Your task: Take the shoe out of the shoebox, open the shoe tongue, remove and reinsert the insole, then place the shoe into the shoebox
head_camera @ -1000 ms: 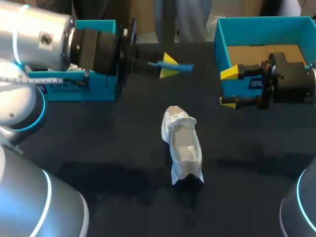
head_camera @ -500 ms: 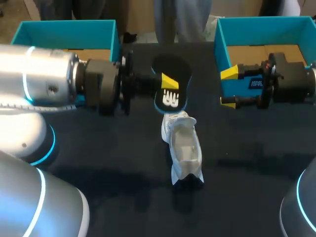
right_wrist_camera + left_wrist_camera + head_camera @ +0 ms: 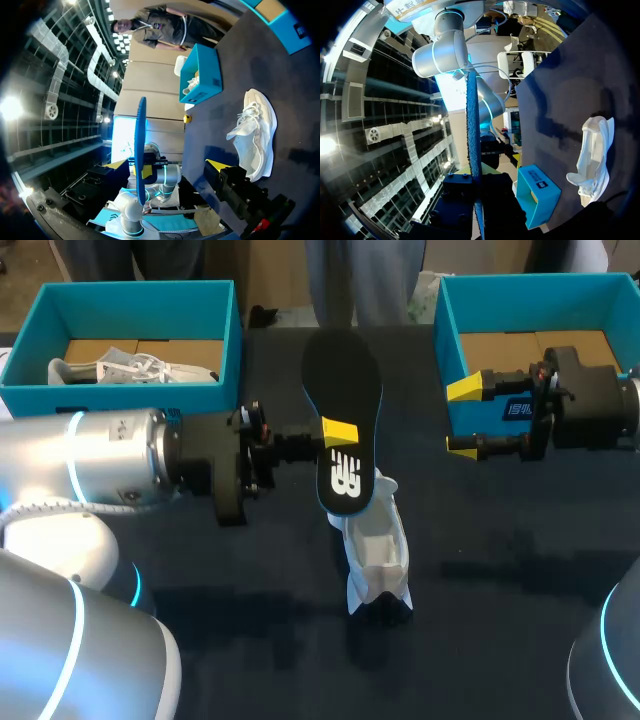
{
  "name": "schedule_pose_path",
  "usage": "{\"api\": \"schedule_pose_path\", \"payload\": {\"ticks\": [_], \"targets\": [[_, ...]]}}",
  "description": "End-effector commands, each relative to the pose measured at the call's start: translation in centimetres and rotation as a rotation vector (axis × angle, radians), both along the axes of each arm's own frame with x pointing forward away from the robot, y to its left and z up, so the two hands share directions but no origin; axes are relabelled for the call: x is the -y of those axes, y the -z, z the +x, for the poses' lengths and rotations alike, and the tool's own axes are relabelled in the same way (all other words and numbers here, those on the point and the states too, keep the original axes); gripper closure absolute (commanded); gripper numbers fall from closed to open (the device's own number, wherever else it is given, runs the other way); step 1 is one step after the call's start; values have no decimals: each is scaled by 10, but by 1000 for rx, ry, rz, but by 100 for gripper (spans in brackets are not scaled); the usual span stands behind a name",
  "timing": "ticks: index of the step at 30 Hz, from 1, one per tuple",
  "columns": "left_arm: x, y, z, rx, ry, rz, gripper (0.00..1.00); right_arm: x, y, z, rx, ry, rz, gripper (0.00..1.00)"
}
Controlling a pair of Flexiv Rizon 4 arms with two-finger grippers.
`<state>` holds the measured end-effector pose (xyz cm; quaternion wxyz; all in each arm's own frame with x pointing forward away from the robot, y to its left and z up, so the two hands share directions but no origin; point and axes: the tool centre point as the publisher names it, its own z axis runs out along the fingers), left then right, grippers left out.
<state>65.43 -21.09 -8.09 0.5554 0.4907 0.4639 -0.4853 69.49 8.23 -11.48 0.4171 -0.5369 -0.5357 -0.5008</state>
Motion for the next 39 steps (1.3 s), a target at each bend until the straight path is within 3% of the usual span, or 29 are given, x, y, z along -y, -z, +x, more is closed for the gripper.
{"api": "schedule_pose_path", "payload": {"ticks": [1, 16, 28, 30, 32, 35, 37, 39], "targets": [[1, 4, -5, 6, -8, -75, 100, -2, 1, 1, 0, 1, 0, 0], [1, 8, -6, 9, 7, -56, 100, -2, 1, 1, -4, 2, -15, 0], [10, 32, 7, 43, -13, -9, 100, -34, -8, 1, 4, -27, 0, 0], [13, 34, 9, 43, -8, -8, 100, -39, -8, 1, 2, -33, 10, 11], [15, 35, 10, 45, -6, -9, 100, -43, -7, 1, -6, -43, 14, 11], [20, 35, 9, 51, 4, -10, 100, -47, -6, 0, -8, -47, 13, 20], [23, 36, 7, 49, 19, -6, 100, -50, -6, 0, -12, -52, 14, 40], [29, 37, 5, 45, 34, -2, 100, -54, -6, 0, -14, -61, 16, 46]]}}
